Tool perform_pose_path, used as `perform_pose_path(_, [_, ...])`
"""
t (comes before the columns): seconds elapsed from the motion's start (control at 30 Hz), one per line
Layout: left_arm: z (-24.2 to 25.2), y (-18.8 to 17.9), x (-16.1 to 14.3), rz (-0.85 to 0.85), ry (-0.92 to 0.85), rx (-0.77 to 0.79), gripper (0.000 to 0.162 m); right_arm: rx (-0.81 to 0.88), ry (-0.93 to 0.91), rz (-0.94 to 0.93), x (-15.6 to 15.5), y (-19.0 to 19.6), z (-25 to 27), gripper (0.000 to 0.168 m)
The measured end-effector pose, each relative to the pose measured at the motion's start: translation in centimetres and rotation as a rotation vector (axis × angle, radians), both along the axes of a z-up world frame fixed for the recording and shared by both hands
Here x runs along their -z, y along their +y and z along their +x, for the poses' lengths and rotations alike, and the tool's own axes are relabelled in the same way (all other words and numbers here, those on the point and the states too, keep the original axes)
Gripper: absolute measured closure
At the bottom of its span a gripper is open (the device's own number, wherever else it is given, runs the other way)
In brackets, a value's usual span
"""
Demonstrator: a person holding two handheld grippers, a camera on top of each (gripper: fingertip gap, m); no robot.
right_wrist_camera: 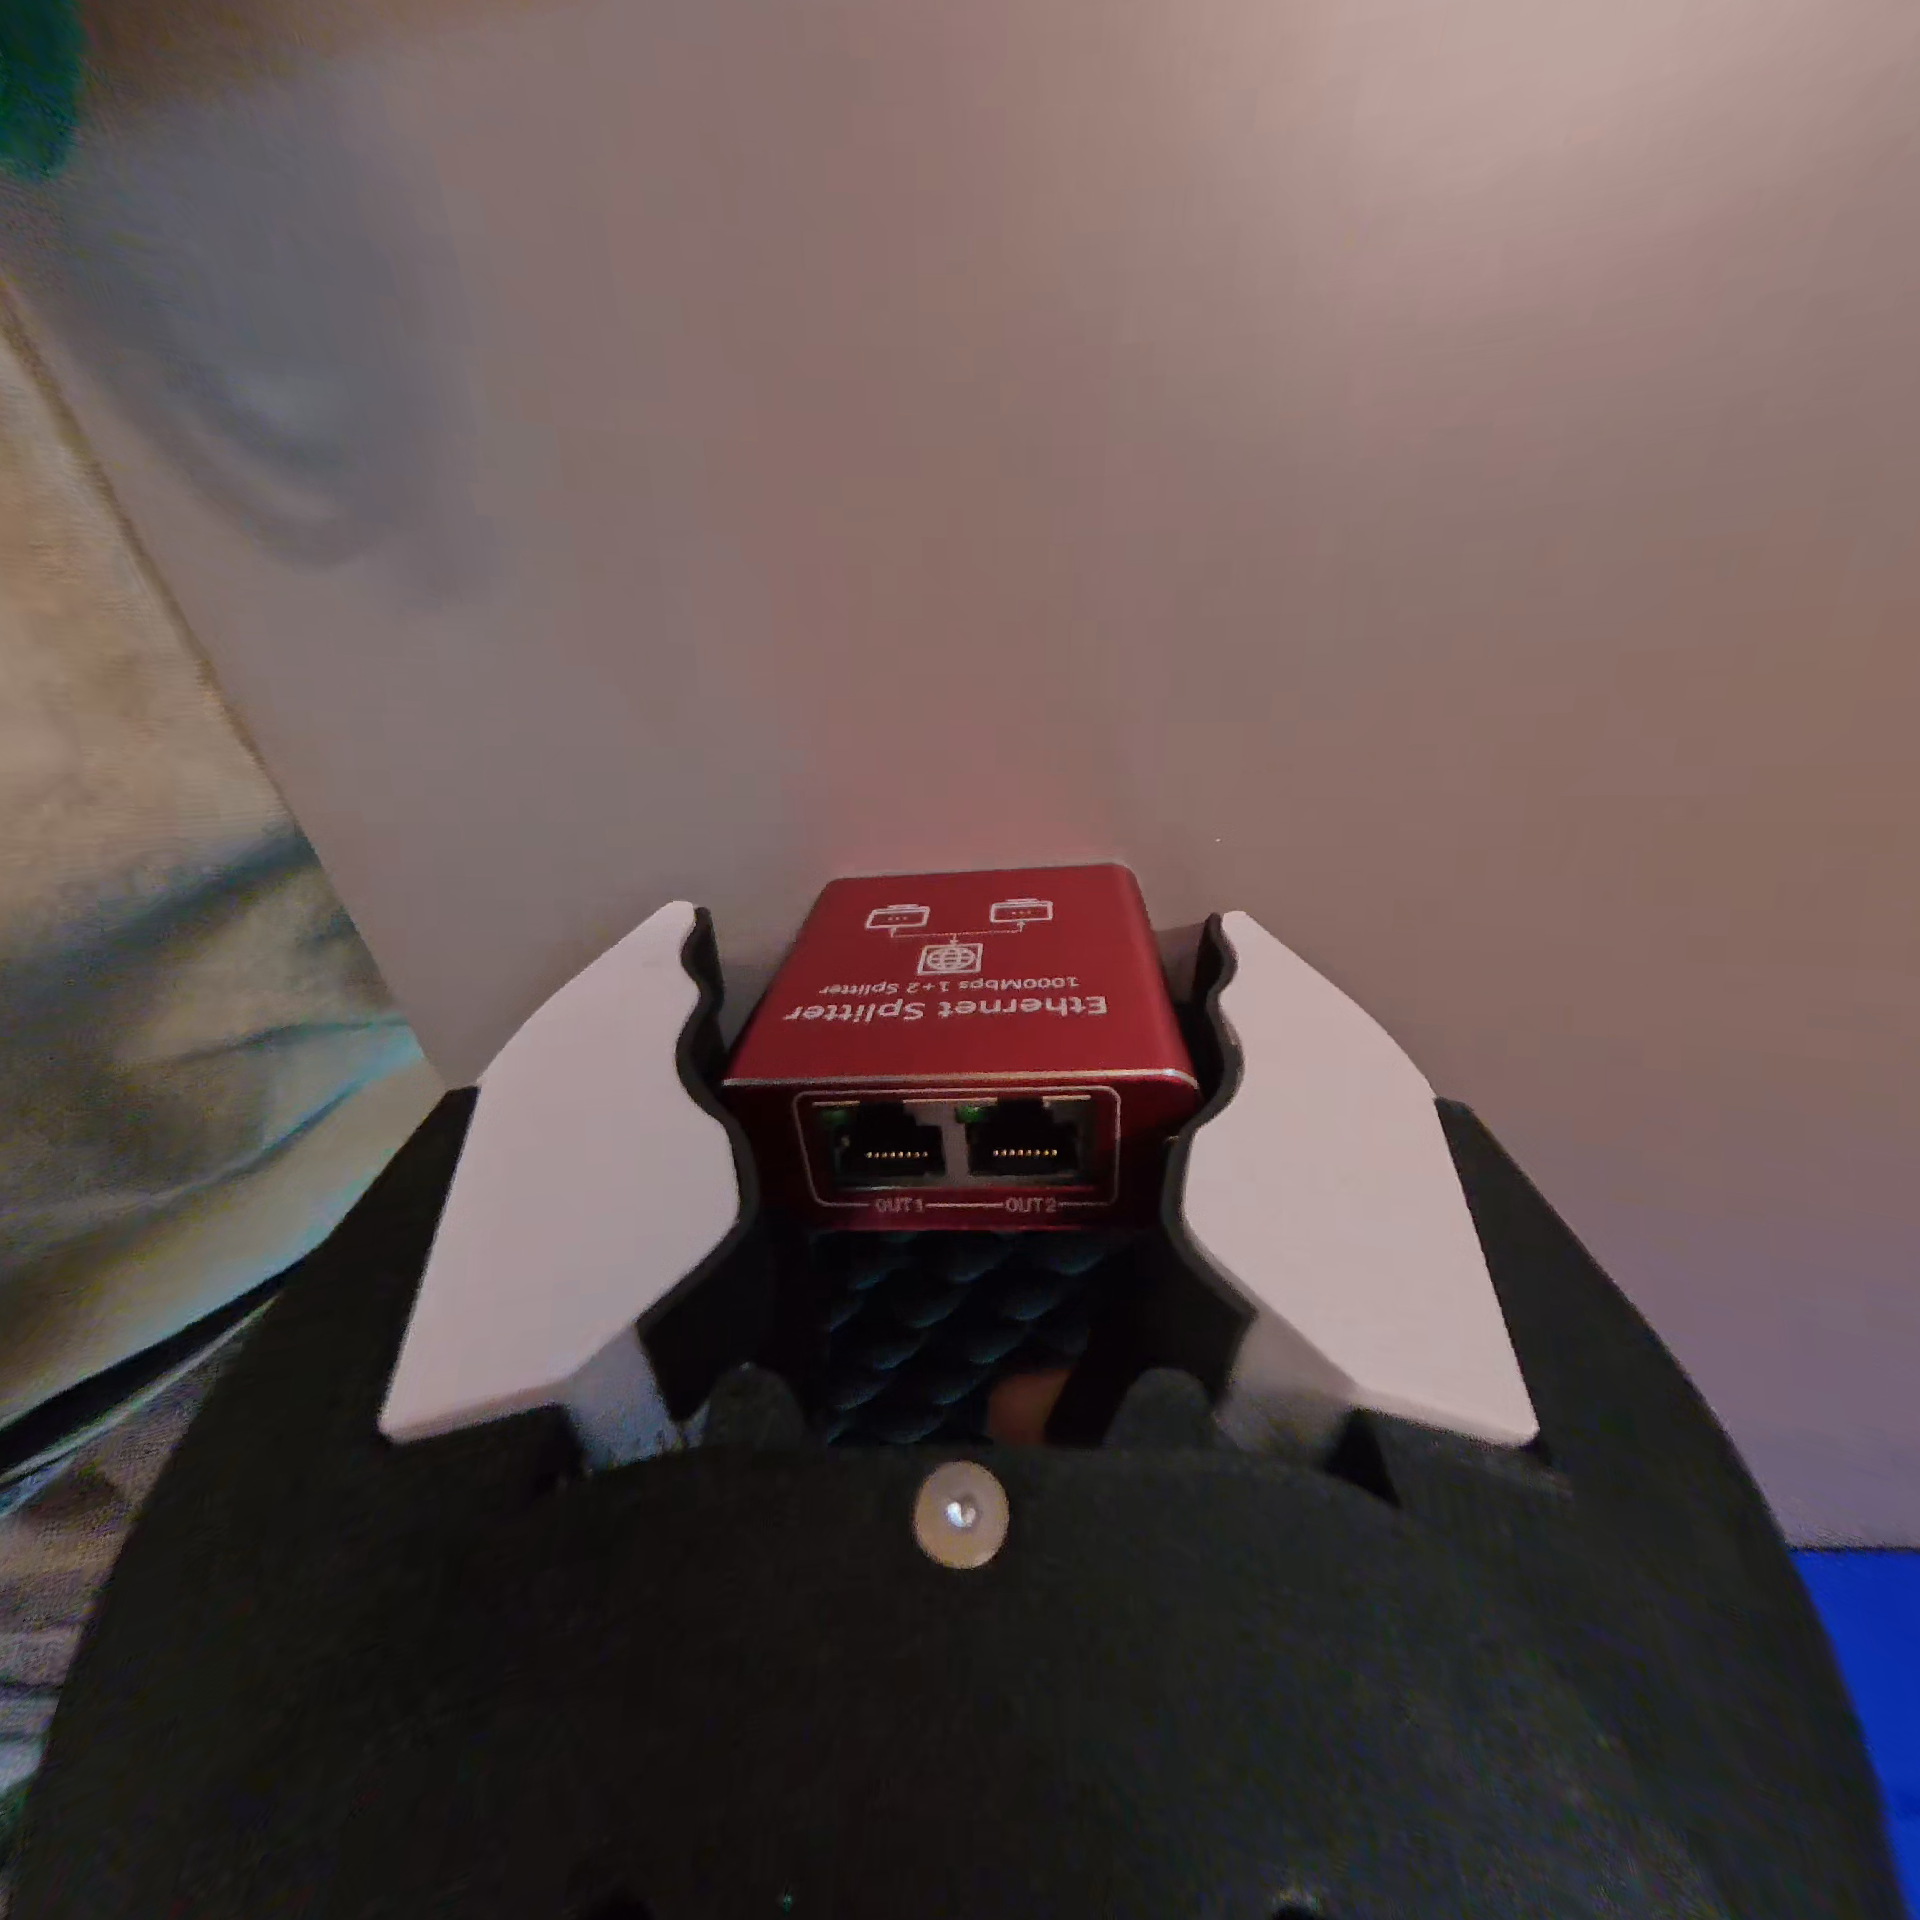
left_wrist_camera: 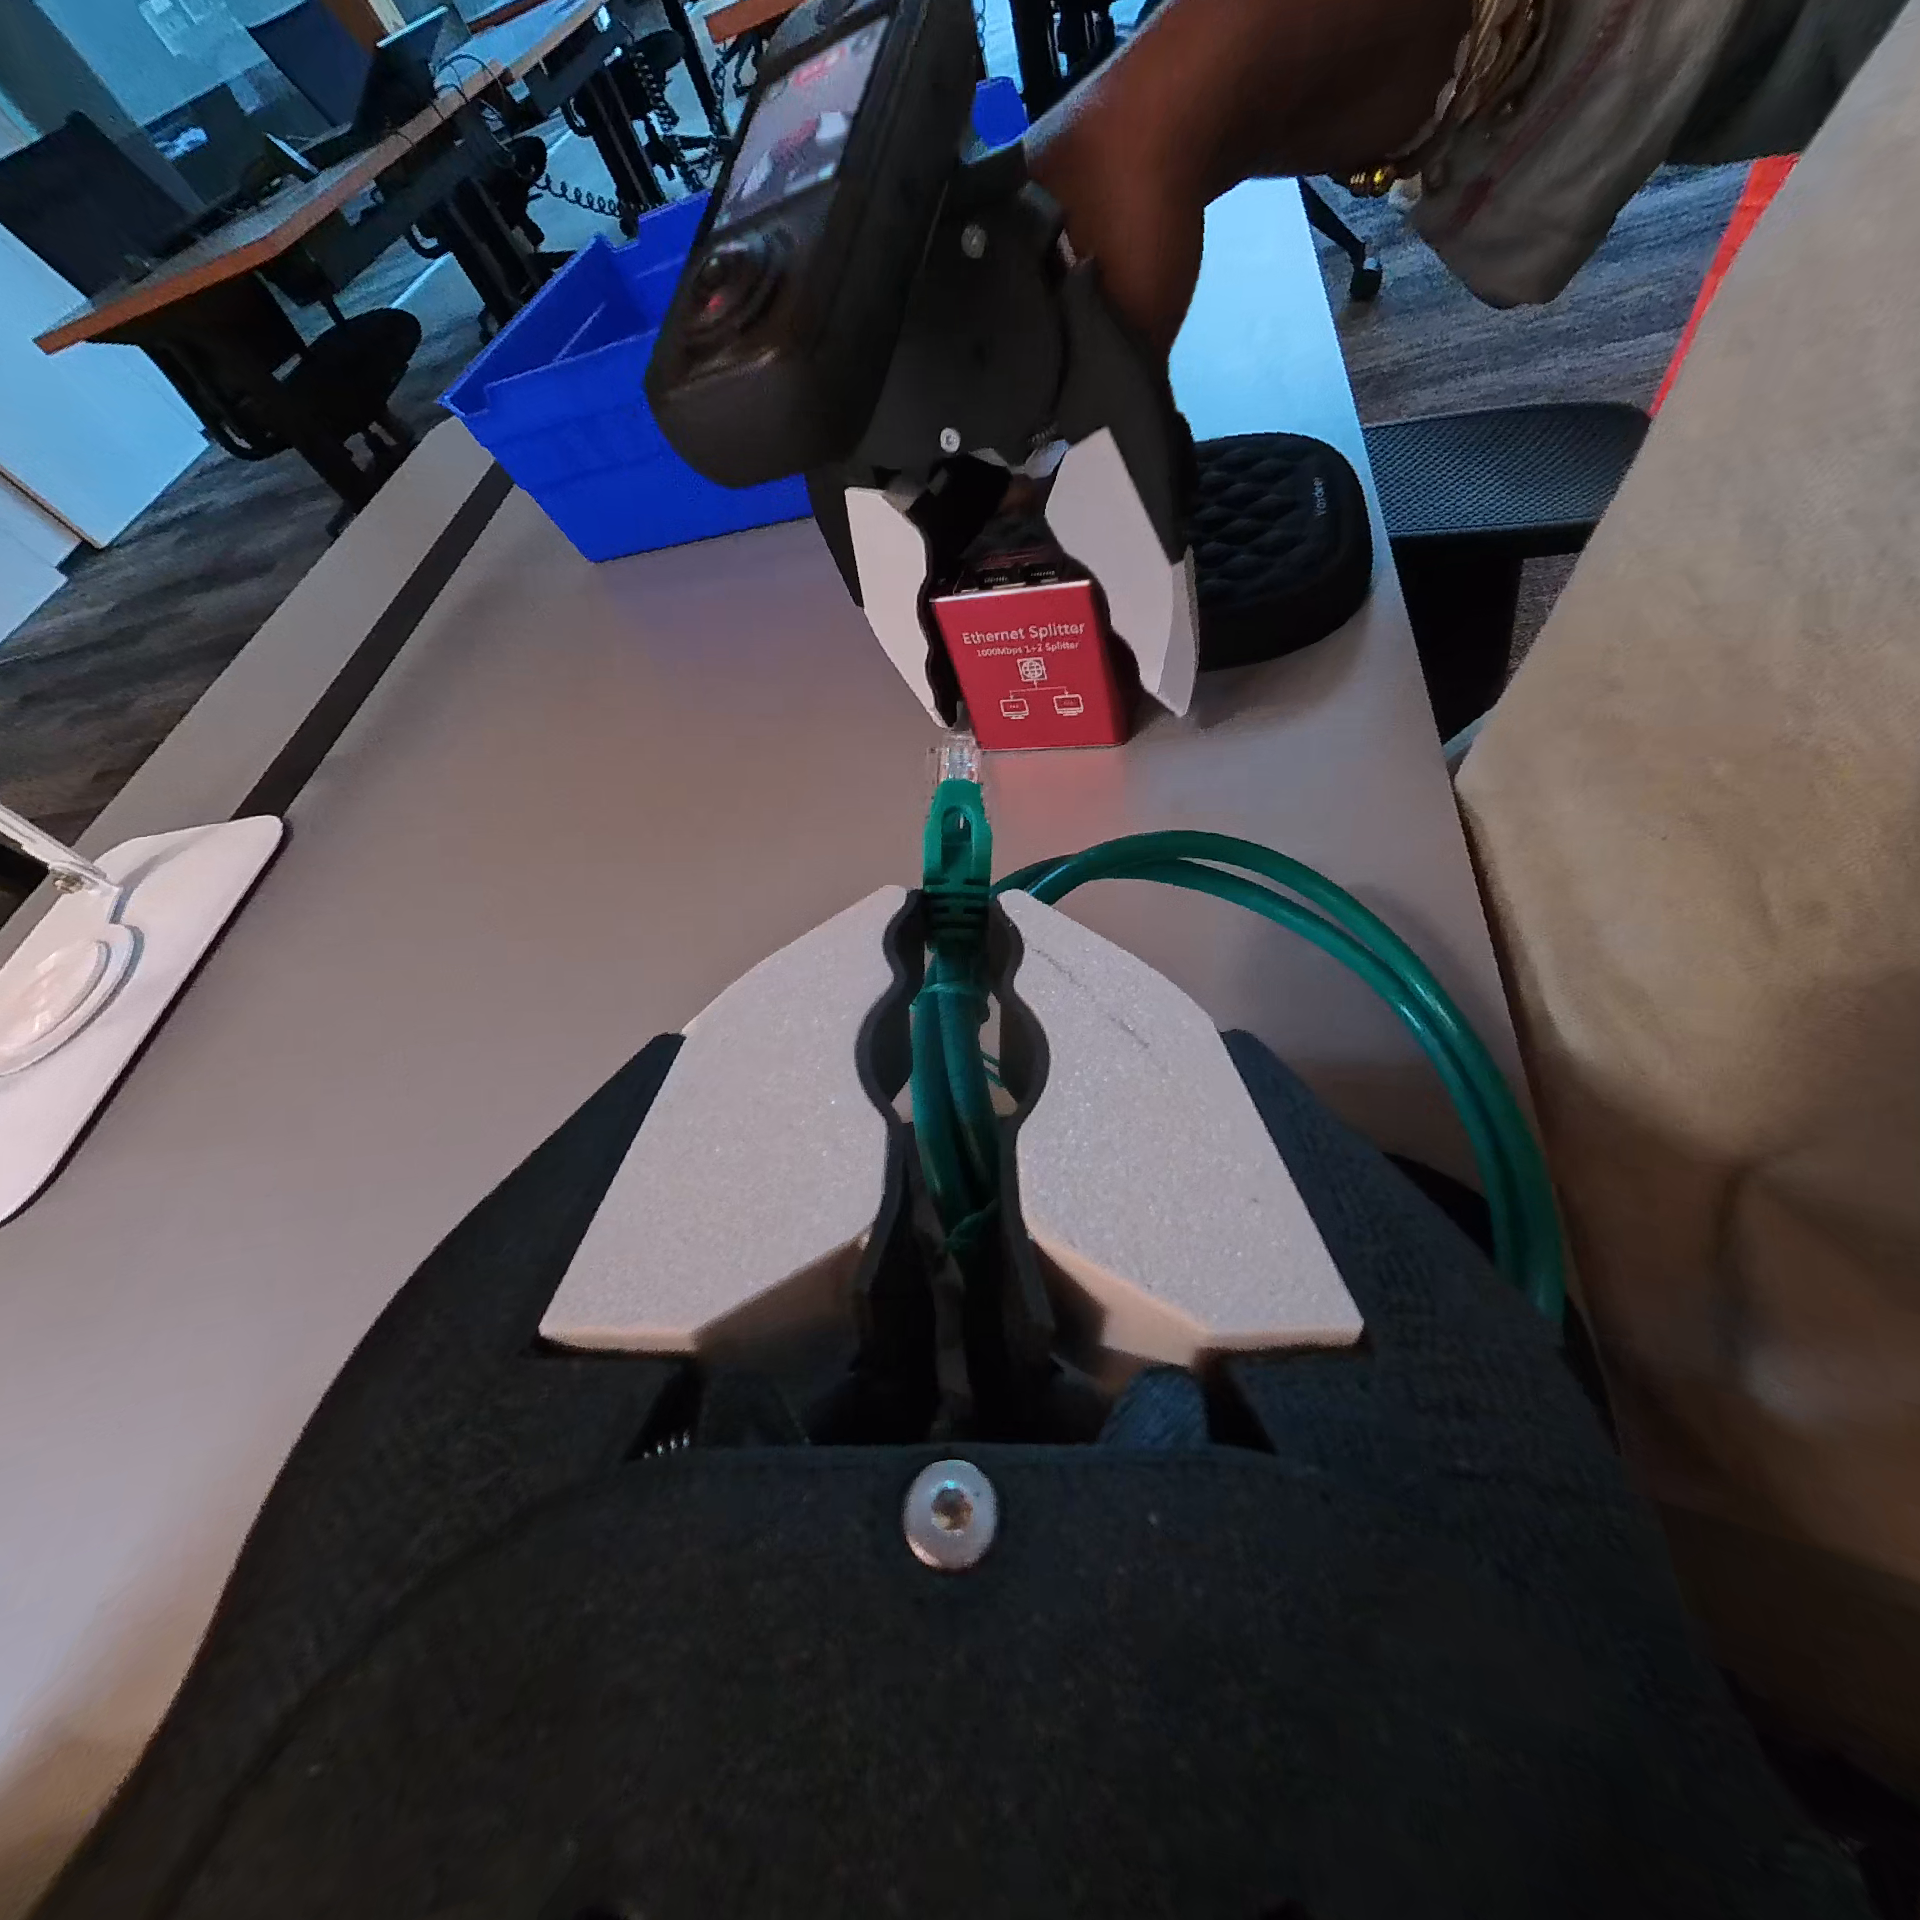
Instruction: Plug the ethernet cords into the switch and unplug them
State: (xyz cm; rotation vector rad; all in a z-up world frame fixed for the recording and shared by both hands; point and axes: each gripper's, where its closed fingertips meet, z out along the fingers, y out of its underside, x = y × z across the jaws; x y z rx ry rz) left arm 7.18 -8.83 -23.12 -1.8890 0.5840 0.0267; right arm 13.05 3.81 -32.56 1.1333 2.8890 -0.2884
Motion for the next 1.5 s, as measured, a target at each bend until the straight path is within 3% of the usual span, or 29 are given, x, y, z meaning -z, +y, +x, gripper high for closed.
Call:
perform_pose_path(0.13, [-0.1,0.0,0.1,-0.004,-0.001,-0.007,0.151,-0.039,0.059,0.006,-0.5,0.6,0.1,0.080])
perform_pose_path(0.23, [-0.1,0.0,0.1,-0.007,-0.009,-0.012,0.151,-0.032,0.141,-0.116,-2.3,0.0,-0.3,0.080])
perform_pose_path(0.5, [0.5,1.0,-0.2,-0.007,-0.081,0.033,0.151,-0.042,0.642,-0.886,-13.2,-4.7,-1.7,0.081])
perform_pose_path(0.67, [1.0,2.1,-0.7,-0.023,-0.085,0.007,0.151,-0.055,0.735,-1.167,-14.6,-6.1,-1.3,0.081])
perform_pose_path(1.23, [2.9,3.5,-0.4,-0.102,-0.077,0.040,0.151,-0.102,0.775,-1.163,-12.4,-7.6,-1.5,0.081])
perform_pose_path(1.5, [3.4,3.4,-0.8,-0.099,-0.183,0.074,0.151,-0.173,0.853,-1.101,-12.3,-7.7,-1.1,0.081])
